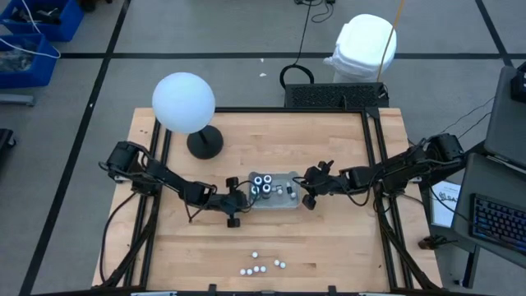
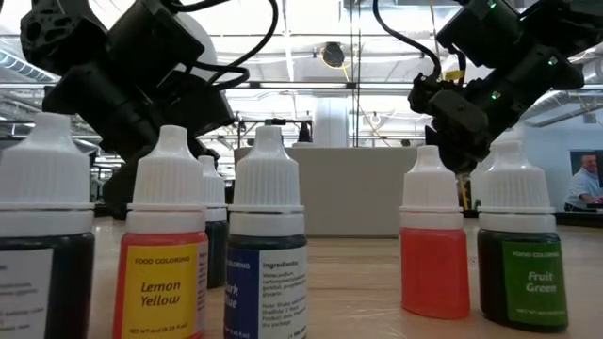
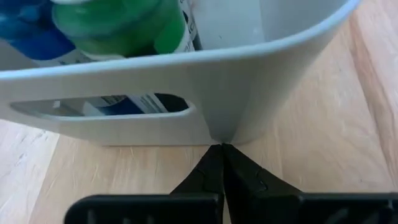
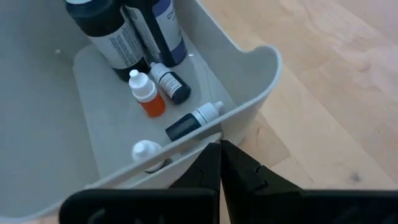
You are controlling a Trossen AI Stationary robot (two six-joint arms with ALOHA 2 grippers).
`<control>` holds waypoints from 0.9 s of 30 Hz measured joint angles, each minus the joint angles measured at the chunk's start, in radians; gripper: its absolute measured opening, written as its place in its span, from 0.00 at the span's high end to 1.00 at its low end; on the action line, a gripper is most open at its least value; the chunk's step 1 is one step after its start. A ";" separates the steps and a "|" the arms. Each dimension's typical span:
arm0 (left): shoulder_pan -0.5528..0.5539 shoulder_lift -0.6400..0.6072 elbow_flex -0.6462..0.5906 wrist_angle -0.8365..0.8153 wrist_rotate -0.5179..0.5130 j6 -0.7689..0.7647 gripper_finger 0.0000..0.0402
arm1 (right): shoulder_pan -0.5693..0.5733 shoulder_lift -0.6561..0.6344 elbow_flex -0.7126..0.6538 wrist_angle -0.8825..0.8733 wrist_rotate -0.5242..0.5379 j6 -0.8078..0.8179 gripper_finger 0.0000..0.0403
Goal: Pick & Place food coloring
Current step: Adjust the gray bin, then put the small green food coloring bottle into the gray bin
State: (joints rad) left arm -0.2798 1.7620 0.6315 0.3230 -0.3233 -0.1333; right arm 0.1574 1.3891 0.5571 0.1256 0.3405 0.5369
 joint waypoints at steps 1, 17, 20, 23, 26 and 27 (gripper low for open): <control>0.000 -0.008 0.000 -0.012 0.001 0.000 0.99 | 0.000 0.000 0.000 -0.004 0.000 0.003 1.00; -0.191 -0.386 -0.078 -0.282 -0.074 0.008 0.99 | 0.144 -0.026 0.002 -0.126 -0.003 0.130 1.00; -0.248 -0.514 -0.102 -0.267 -0.070 0.016 0.98 | 0.186 -0.038 0.000 -0.101 -0.004 0.128 1.00; -0.313 -0.646 -0.122 -0.242 -0.071 0.034 0.99 | 0.220 -0.043 0.001 -0.077 -0.001 0.122 1.00; -0.383 -0.767 -0.160 -0.203 -0.091 0.088 0.99 | 0.252 -0.043 0.001 -0.050 0.000 0.110 1.00; -0.403 -0.802 -0.172 -0.171 -0.101 0.105 0.99 | 0.262 -0.043 0.001 -0.045 0.000 0.107 1.00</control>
State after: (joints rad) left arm -0.6829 0.9605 0.4595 0.1520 -0.4243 -0.0285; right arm 0.4189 1.3460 0.5582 0.0803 0.3405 0.6442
